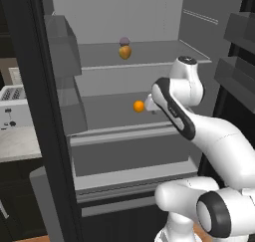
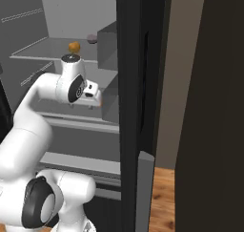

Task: Pick up the orange and apple from the fridge and place one fruit on each plate on the dining counter.

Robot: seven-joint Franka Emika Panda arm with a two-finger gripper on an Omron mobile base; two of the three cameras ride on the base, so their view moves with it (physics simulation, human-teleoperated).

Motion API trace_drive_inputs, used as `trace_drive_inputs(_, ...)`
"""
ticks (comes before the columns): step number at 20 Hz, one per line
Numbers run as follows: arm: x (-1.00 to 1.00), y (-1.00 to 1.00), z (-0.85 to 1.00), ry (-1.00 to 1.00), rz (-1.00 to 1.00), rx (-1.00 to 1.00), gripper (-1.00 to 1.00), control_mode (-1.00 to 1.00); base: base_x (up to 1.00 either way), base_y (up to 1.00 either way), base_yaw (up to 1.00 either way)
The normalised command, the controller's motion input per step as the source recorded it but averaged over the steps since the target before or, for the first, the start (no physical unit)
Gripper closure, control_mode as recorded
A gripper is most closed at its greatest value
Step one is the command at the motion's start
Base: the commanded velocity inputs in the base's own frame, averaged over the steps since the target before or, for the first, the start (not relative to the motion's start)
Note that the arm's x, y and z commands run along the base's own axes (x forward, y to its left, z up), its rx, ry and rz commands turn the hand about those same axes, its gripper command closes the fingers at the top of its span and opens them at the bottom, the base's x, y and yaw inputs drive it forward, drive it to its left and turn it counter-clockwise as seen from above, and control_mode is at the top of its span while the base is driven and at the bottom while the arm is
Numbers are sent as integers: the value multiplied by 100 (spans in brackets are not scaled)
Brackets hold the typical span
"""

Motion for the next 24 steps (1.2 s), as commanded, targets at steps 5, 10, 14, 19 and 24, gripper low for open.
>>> trace_drive_inputs(5, 58, 0, -20, -3, 0, 3, -100, -100, 0, 0, 0)
trace_drive_inputs(10, 57, 10, -14, 0, 0, 0, -100, -100, 0, 0, 0)
trace_drive_inputs(14, 59, 14, -18, 0, 0, 0, -100, -100, 0, 0, 0)
trace_drive_inputs(19, 57, 1, -37, 0, 0, 0, -100, -100, 0, 0, 0)
trace_drive_inputs(24, 54, 0, -24, 0, 0, 0, -100, -100, 0, 0, 0)
